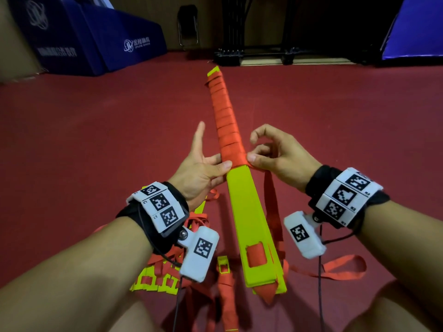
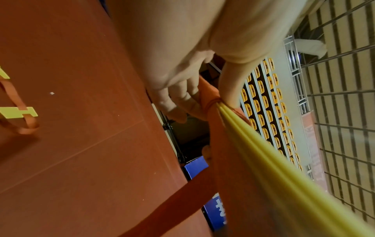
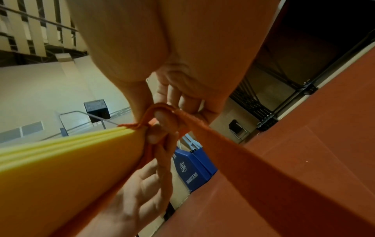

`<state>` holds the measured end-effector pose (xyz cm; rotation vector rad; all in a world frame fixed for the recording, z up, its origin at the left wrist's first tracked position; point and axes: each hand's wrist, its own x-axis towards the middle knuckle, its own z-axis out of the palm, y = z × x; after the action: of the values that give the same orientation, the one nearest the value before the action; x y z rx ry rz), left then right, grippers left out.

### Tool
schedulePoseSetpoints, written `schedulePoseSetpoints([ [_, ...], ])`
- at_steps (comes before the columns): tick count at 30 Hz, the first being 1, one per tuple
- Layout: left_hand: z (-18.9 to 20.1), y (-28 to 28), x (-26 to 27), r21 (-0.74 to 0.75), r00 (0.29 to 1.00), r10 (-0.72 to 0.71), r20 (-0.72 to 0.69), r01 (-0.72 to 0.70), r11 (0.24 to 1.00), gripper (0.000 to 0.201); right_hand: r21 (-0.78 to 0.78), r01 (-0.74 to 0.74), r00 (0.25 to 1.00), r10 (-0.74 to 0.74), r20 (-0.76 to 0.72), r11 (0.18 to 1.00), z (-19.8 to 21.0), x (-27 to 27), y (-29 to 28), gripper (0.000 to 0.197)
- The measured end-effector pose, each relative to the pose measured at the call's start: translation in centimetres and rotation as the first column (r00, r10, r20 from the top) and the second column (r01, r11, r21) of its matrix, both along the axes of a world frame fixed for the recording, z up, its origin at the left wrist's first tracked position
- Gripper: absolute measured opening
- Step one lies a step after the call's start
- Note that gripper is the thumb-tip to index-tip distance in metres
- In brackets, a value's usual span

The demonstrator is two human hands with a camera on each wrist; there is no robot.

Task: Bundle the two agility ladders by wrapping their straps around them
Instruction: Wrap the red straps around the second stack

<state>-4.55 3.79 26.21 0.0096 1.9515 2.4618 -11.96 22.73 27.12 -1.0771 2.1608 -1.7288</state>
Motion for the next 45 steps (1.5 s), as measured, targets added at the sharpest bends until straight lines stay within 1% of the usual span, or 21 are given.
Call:
schedulePoseSetpoints([
  [1,0.2,0.1,0.1,-0.008,0.999,-0.040,-0.019,0.040,0.999,0.106,-0.043,-0.021,0.999,0.022,0.023,0.999,0.1,0.1,0.0,0.025],
  [2,0.4,0.3,0.2,-0.001,0.998,-0.063,-0.028,0.063,0.998,0.102,-0.070,-0.033,0.999,0.035,0.028,0.997,0.1,0.1,-0.1,0.025],
  [6,1.0,1.2,0.8,0.128,0.999,-0.036,0.004,0.035,0.991,0.063,-0.080,-0.023,1.000,0.022,-0.011,0.997,0.2,0.4,-0.6,0.009],
  [8,1.3,1.3,1.2,0.153,0.999,-0.044,0.033,0.038,0.987,0.054,-0.053,0.016,0.999,-0.019,-0.050,0.998,0.1,0.5,-0.9,0.010],
  [12,1.5,1.6,1.3,0.251,0.999,-0.006,0.049,-0.007,0.968,0.062,-0.018,0.036,0.996,-0.037,-0.086,0.999,0.7,0.2,-1.3,0.005],
  [15,0.6,1.1,0.5,0.344,0.996,0.039,0.077,-0.064,0.937,0.071,-0.053,-0.011,0.999,0.009,-0.032,0.999,0.8,0.2,-1.3,0.026],
  [17,0.4,0.8,0.3,0.358,0.996,0.036,0.082,-0.063,0.932,0.077,-0.043,-0.031,0.996,0.027,-0.090,0.999,0.4,0.6,-1.2,0.037],
  [19,0.4,0.9,0.4,0.305,0.995,0.051,0.089,-0.076,0.949,0.070,0.100,0.003,0.953,0.027,-0.302,0.995,0.2,1.3,-1.2,0.038],
  [20,0.4,1.0,0.5,0.260,0.993,0.059,0.101,-0.084,0.962,0.065,0.130,0.010,0.934,0.037,-0.355,0.991,0.3,1.5,-1.2,0.034],
  [22,0.2,1.3,0.6,0.170,0.992,0.052,0.117,-0.072,0.983,0.058,0.080,-0.015,0.938,0.041,-0.344,0.997,0.7,1.8,-1.5,0.016],
  [23,-0.1,1.4,0.5,0.120,0.991,0.053,0.122,-0.068,0.990,0.051,0.051,-0.008,0.936,0.026,-0.351,0.999,0.8,1.8,-1.7,0.013],
  [25,-0.3,1.5,0.6,0.047,0.989,0.067,0.133,-0.074,0.996,0.043,0.020,0.034,0.929,-0.025,-0.370,0.999,0.7,1.5,-2.0,0.029],
  [27,-0.4,1.7,0.5,0.008,0.988,0.057,0.144,-0.058,0.998,0.056,0.054,0.099,0.935,-0.074,-0.346,0.994,0.8,1.4,-2.2,0.055],
  [29,-0.3,1.9,0.5,-0.046,0.986,0.013,0.165,-0.006,0.999,0.058,0.102,0.154,0.950,-0.119,-0.289,0.983,0.9,1.2,-1.9,0.068],
  [31,-0.4,2.1,0.6,-0.112,0.981,-0.016,0.195,0.038,0.993,0.044,0.119,0.228,0.947,-0.191,-0.259,0.966,0.9,1.0,-1.5,0.066],
  [33,-0.4,1.9,0.5,-0.210,0.979,0.019,0.204,0.024,0.977,0.032,0.122,0.252,0.951,-0.223,-0.212,0.960,0.9,0.8,-1.1,0.063],
  [36,-0.9,0.8,-0.3,-0.388,0.981,0.140,0.135,-0.077,0.919,0.034,0.106,0.232,0.965,-0.215,-0.147,0.967,0.8,0.6,-0.9,0.056],
  [39,-1.3,0.2,-0.6,-0.505,0.988,0.152,-0.007,-0.134,0.853,0.034,0.078,0.203,0.975,-0.194,-0.108,0.976,0.9,0.7,-1.0,0.057],
  [41,-1.2,0.5,-0.5,-0.485,0.986,0.139,-0.090,-0.166,0.859,0.033,0.046,0.185,0.980,-0.181,-0.079,0.982,1.0,0.7,-1.1,0.057],
  [43,-1.0,1.0,-0.5,-0.405,0.988,0.062,-0.140,-0.114,0.907,0.040,0.048,0.142,0.989,-0.140,-0.055,0.989,0.9,1.0,-1.3,0.065],
  [45,-1.3,1.1,-0.6,-0.366,0.990,-0.003,-0.140,-0.049,0.929,0.043,0.042,0.087,0.996,-0.087,-0.021,0.995,0.7,1.2,-1.6,0.066],
])
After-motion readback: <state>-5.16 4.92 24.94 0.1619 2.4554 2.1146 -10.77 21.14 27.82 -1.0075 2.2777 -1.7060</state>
